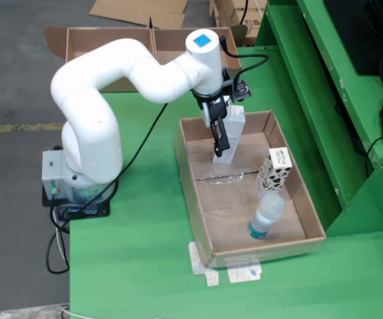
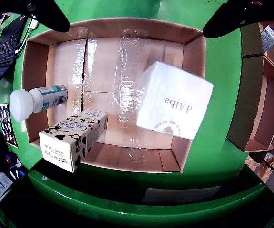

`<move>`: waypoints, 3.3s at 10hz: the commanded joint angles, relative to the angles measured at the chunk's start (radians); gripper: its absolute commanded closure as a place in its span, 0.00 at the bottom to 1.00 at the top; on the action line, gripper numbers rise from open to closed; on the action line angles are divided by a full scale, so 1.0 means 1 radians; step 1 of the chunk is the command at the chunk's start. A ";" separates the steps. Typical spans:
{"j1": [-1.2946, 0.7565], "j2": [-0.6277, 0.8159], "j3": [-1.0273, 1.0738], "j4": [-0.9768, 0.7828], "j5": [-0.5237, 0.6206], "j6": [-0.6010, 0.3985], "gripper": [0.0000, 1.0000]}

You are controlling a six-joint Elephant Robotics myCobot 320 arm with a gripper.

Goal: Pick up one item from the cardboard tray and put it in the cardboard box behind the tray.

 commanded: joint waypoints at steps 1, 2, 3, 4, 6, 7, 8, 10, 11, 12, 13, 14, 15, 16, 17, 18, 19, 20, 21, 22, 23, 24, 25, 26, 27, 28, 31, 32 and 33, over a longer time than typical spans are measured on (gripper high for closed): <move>0.041 -0.010 0.066 -0.002 -0.013 0.034 0.00; 0.055 -0.021 0.076 -0.004 -0.013 0.046 0.00; 0.069 -0.029 0.088 -0.012 -0.016 0.061 0.00; 0.086 -0.042 0.105 -0.018 -0.022 0.080 0.00; 0.117 -0.072 0.141 -0.032 -0.031 0.107 0.00; 0.117 -0.072 0.141 -0.032 -0.031 0.107 0.00; 0.132 -0.083 0.158 -0.041 -0.036 0.122 0.00; 0.146 -0.100 0.180 -0.050 -0.040 0.133 0.00; 0.168 -0.143 0.229 -0.062 -0.046 0.155 0.00; 0.168 -0.143 0.229 -0.062 -0.046 0.155 0.00; 0.168 -0.143 0.229 -0.062 -0.046 0.155 0.00; 0.170 -0.173 0.275 -0.077 -0.044 0.163 0.00; 0.170 -0.173 0.275 -0.077 -0.044 0.163 0.00; 0.170 -0.173 0.275 -0.077 -0.044 0.163 0.00; 0.159 -0.202 0.307 -0.083 -0.032 0.164 0.00; 0.148 -0.229 0.345 -0.093 -0.032 0.158 0.00; 0.148 -0.229 0.345 -0.093 -0.032 0.158 0.00; 0.139 -0.258 0.388 -0.105 -0.028 0.149 0.00; 0.130 -0.269 0.408 -0.109 -0.025 0.137 0.00; 0.120 -0.287 0.435 -0.116 -0.022 0.128 0.00; 0.120 -0.287 0.435 -0.116 -0.022 0.128 0.00; 0.120 -0.287 0.435 -0.116 -0.022 0.128 0.00; 0.094 -0.332 0.492 -0.127 -0.010 0.106 0.00; 0.094 -0.332 0.492 -0.127 -0.010 0.106 0.00; 0.085 -0.354 0.526 -0.140 -0.009 0.102 0.00; 0.078 -0.372 0.552 -0.150 -0.007 0.098 0.00; 0.063 -0.416 0.611 -0.164 0.000 0.084 0.00; 0.057 -0.437 0.643 -0.176 0.002 0.080 0.00; 0.046 -0.467 0.690 -0.193 0.004 0.075 0.00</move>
